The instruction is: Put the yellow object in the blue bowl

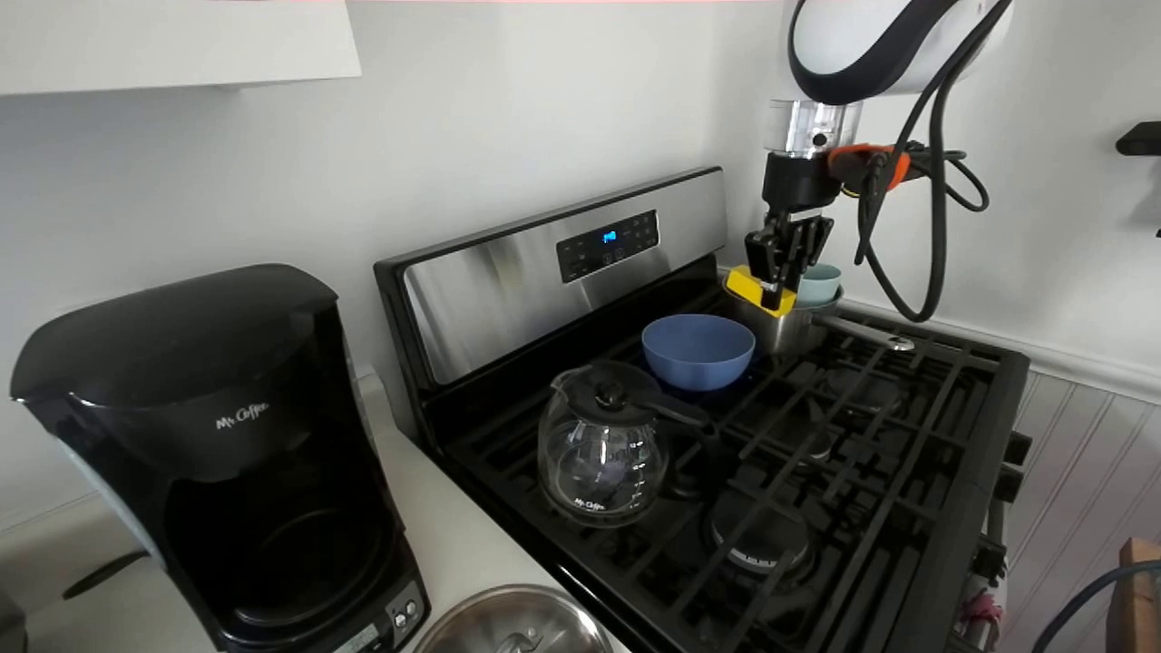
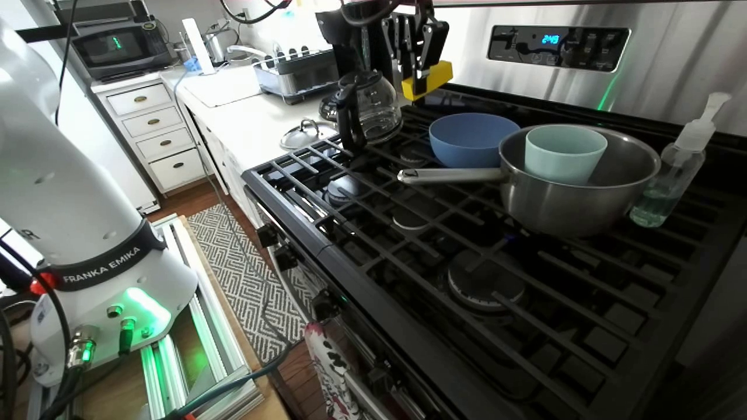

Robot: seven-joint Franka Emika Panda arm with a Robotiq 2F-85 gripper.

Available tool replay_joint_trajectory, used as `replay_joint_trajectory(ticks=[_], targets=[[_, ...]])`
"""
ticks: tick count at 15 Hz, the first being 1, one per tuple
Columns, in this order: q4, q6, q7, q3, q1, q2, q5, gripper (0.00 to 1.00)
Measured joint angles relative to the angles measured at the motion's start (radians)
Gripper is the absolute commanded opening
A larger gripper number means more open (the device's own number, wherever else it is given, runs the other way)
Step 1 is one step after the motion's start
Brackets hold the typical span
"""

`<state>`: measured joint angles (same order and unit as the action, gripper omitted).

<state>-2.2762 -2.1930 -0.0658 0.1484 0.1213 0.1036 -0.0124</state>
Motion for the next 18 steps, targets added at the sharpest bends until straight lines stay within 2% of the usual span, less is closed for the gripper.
replay_joint_trajectory(ticks=[13, 18], targets=[[0.302, 0.045, -0.002, 0.015, 0.043, -0.342, 0.084, 0.08], [0.399, 0.088, 0.004, 0.015, 0.055, -0.427, 0.086, 0.08]])
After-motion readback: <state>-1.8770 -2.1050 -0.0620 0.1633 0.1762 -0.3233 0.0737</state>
